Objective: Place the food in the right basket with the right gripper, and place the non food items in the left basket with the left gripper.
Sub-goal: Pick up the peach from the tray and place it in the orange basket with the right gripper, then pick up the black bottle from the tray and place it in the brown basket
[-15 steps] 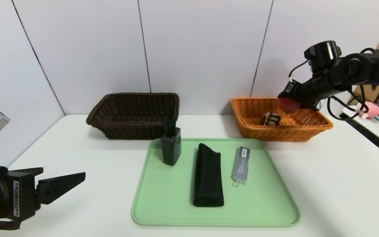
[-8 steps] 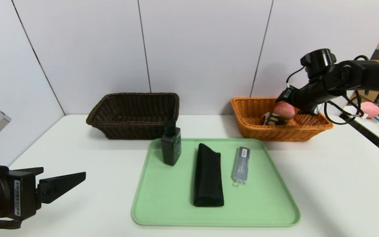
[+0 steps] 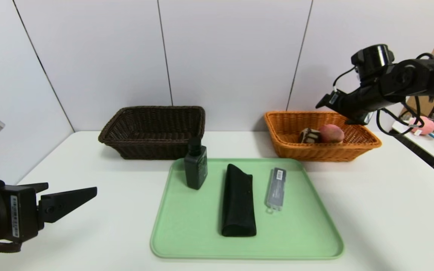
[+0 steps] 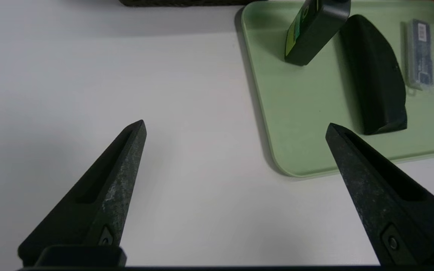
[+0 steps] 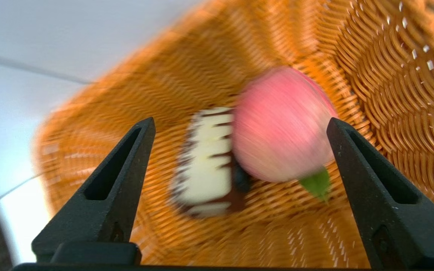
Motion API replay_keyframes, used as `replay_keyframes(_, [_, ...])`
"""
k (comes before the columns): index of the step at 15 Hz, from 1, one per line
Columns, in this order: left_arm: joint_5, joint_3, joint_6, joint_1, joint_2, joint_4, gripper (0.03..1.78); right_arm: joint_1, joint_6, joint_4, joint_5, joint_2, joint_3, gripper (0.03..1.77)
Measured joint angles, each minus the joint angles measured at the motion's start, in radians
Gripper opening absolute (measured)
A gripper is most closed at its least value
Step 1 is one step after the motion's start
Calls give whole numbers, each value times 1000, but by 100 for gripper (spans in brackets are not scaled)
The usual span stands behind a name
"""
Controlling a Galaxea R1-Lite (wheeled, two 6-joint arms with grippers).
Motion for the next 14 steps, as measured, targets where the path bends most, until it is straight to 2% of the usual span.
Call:
replay_keyframes(3, [1,-73,0,0,32,11,169,74,-33,51,6,-140,0,162])
replay_keyframes(5, [0,-140,-13,-5,74,55,169,146,-56,148,7,-241,0,164])
replay_keyframes(7, [0,-244,-57,-43,130,136,169,207,-58,315,7,-326,1,166])
replay_keyframes(9, [0,-372,-117,-112,207,262,169,254,-48,484,8,-396,11,167])
replay_keyframes(11, [9,-479,-164,-176,309,362,169,273,-18,550,8,-454,40,168])
replay_keyframes(12, [19,-509,-174,-198,357,363,169,276,-13,551,9,-480,63,168])
replay_keyframes(14, [28,-480,-174,-231,427,244,169,278,-11,550,11,-525,116,169])
